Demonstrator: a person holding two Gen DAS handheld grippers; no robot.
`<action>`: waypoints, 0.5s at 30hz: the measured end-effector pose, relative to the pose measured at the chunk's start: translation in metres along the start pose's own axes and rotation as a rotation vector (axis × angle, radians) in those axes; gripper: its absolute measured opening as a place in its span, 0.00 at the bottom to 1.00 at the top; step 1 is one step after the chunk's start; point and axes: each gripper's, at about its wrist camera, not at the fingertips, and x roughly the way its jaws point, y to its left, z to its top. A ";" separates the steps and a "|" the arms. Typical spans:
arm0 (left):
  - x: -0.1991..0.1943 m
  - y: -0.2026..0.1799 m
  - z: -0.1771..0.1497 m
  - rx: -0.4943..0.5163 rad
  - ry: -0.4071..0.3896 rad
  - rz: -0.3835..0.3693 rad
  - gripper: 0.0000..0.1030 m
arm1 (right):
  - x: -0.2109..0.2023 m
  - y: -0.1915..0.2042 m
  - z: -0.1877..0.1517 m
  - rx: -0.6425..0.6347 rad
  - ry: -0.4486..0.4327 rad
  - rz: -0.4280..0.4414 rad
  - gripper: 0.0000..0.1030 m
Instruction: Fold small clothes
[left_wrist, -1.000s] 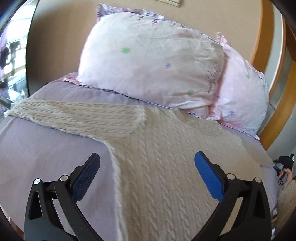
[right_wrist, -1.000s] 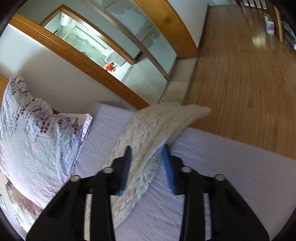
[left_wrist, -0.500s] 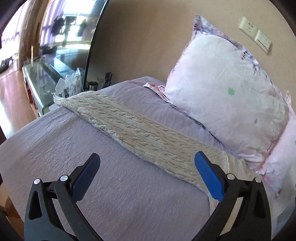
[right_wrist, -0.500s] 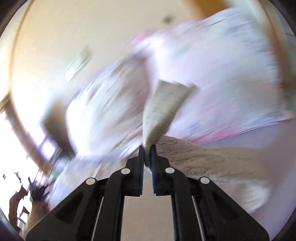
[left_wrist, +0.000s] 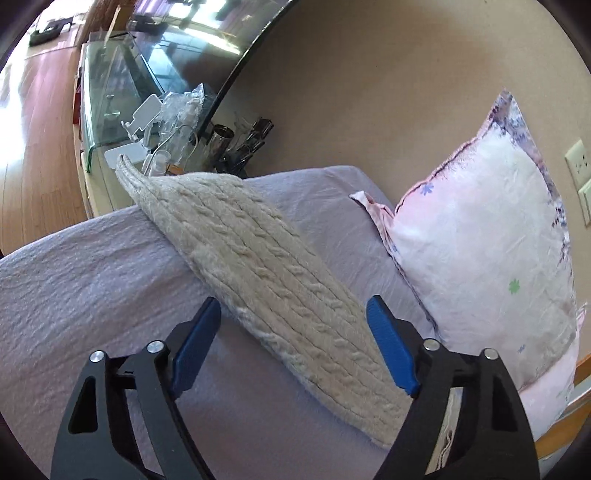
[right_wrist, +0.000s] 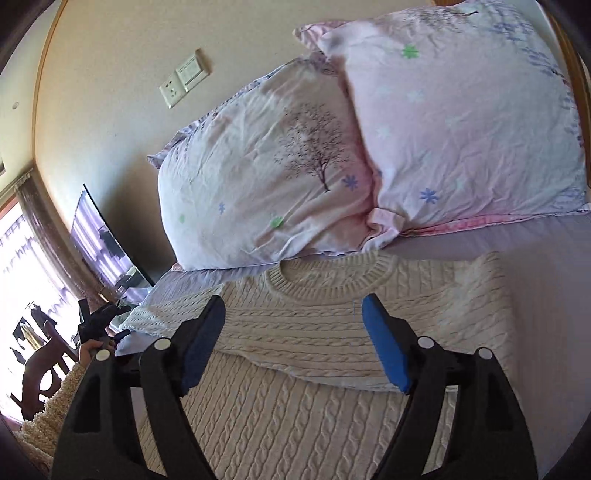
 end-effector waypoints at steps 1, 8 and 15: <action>0.001 0.005 0.004 -0.028 -0.003 -0.004 0.65 | -0.002 -0.006 -0.002 0.012 -0.008 -0.005 0.75; 0.010 0.010 0.024 -0.096 0.017 0.011 0.07 | -0.020 -0.027 -0.010 0.053 -0.048 -0.003 0.77; -0.052 -0.202 -0.071 0.497 0.017 -0.374 0.06 | -0.043 -0.047 -0.015 0.096 -0.107 -0.048 0.79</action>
